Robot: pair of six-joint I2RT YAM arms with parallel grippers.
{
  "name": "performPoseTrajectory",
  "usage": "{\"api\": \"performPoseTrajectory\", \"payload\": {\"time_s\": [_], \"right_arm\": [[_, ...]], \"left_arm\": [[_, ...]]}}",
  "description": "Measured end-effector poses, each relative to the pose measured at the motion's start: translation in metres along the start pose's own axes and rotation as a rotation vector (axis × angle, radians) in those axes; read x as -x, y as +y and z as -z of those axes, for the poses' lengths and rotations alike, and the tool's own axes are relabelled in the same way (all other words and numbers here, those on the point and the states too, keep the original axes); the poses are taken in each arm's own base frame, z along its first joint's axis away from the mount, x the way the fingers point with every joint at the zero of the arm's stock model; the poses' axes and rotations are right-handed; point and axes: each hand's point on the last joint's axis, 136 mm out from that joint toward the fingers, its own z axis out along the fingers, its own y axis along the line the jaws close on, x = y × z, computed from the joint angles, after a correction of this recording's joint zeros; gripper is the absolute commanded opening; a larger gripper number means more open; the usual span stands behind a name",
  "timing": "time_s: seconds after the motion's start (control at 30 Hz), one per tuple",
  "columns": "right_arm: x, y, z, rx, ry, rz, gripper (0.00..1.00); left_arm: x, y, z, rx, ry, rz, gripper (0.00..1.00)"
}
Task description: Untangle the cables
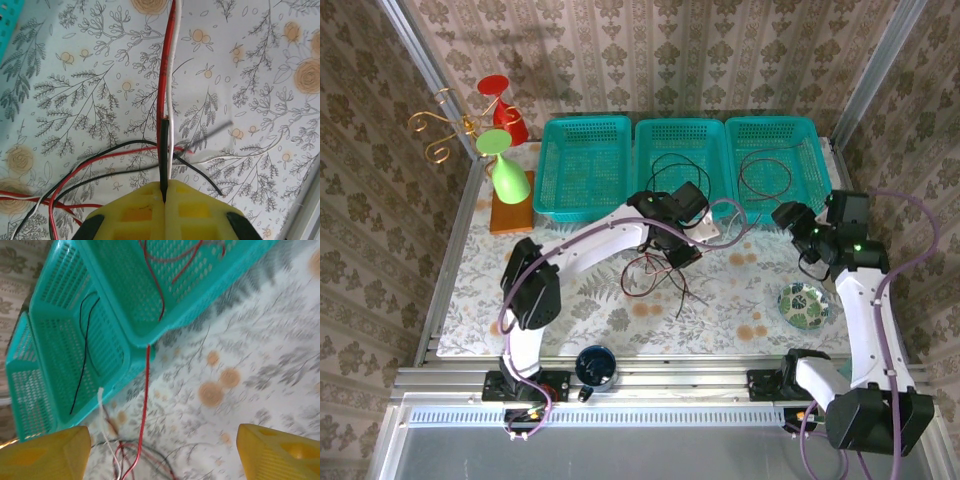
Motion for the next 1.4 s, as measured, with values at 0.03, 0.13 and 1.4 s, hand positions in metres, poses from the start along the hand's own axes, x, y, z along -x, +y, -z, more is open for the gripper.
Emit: {"api": "performPoseTrajectory", "payload": {"time_s": [0.03, 0.13, 1.4], "right_arm": [[-0.007, -0.003, -0.006, 0.013, 0.025, -0.022, 0.72], [-0.027, -0.015, -0.025, 0.036, 0.095, -0.094, 0.66], [0.013, 0.108, 0.005, 0.321, -0.029, 0.034, 0.00]], "left_arm": [[0.000, -0.001, 0.001, -0.004, -0.004, -0.001, 0.00], [-0.004, -0.003, -0.001, -0.023, -0.002, 0.004, 0.00], [0.008, 0.022, 0.055, -0.010, -0.237, 0.088, 0.59]]}}
